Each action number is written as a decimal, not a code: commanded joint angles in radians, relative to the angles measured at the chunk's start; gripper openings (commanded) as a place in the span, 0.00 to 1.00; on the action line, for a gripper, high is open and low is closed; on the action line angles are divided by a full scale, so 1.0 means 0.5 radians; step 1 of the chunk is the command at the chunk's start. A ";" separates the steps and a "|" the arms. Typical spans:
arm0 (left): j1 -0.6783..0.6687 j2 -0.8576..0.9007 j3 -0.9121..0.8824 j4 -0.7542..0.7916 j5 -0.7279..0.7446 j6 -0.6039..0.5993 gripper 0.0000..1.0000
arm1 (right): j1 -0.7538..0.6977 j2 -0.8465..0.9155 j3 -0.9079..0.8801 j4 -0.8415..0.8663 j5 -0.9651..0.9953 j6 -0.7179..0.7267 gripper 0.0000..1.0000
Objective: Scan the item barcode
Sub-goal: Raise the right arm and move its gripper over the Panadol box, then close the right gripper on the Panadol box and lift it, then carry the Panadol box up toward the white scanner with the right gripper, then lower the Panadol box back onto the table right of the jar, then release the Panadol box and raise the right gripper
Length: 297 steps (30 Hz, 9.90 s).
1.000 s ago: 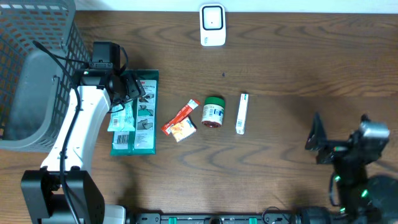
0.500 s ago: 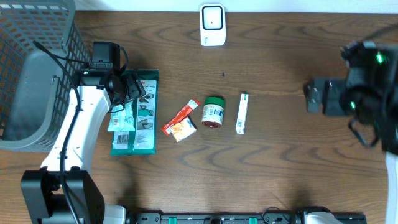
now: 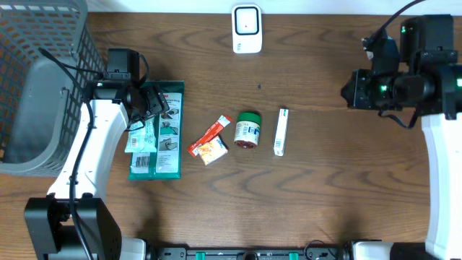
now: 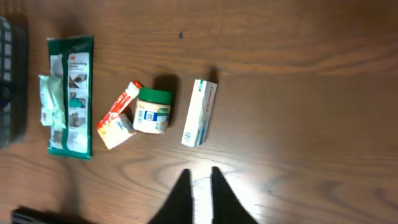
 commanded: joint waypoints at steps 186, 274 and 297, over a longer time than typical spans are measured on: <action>0.006 -0.022 0.029 -0.005 -0.017 -0.002 0.83 | 0.681 1.077 -0.778 2.548 1.812 0.218 0.13; 0.006 -0.022 0.029 -0.005 -0.017 -0.002 0.83 | 0.220 0.045 -1.376 1.342 -0.027 0.137 0.51; 0.006 -0.022 0.029 -0.005 -0.017 -0.002 0.83 | 0.033 0.684 -1.390 1.752 -0.317 -0.314 0.53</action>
